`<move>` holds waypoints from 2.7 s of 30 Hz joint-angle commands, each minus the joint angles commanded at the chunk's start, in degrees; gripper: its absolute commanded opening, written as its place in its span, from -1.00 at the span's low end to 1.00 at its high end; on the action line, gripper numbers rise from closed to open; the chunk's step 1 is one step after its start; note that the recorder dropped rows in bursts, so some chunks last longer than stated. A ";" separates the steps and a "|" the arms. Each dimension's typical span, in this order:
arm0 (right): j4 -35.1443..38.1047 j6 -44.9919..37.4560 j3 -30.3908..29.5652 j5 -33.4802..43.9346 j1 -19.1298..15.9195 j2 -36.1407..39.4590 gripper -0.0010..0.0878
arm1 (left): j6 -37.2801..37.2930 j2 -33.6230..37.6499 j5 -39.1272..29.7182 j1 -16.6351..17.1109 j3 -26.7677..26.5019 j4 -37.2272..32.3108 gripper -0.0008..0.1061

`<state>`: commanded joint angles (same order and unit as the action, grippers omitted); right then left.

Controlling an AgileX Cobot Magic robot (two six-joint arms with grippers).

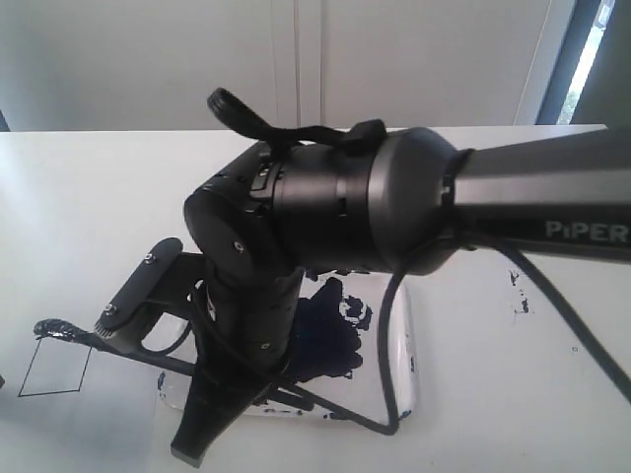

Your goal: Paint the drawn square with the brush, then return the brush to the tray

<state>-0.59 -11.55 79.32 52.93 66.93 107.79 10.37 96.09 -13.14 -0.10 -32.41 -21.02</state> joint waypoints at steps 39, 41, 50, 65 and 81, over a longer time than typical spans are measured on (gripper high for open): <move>-8.24 2.78 6.68 2.37 0.00 7.66 -0.98 | 0.00 0.00 0.03 0.00 0.00 0.11 -0.24; -8.24 2.78 6.68 2.04 0.00 7.66 -0.98 | 0.00 0.00 0.13 0.00 0.00 0.11 -0.24; -8.34 1.26 6.68 5.44 0.00 7.66 -0.98 | -7.85 0.00 1.87 0.00 0.00 -7.81 -0.24; -2.35 -3.82 6.78 7.53 0.00 7.66 -0.98 | -7.85 0.00 7.54 0.00 0.00 -16.98 -0.24; 1.20 -6.66 6.78 9.12 0.71 7.66 -0.98 | -7.61 0.00 7.41 0.00 0.00 -16.98 -0.24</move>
<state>0.60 -18.21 86.10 62.05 67.64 115.45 2.77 96.09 -5.73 -0.10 -32.41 -38.00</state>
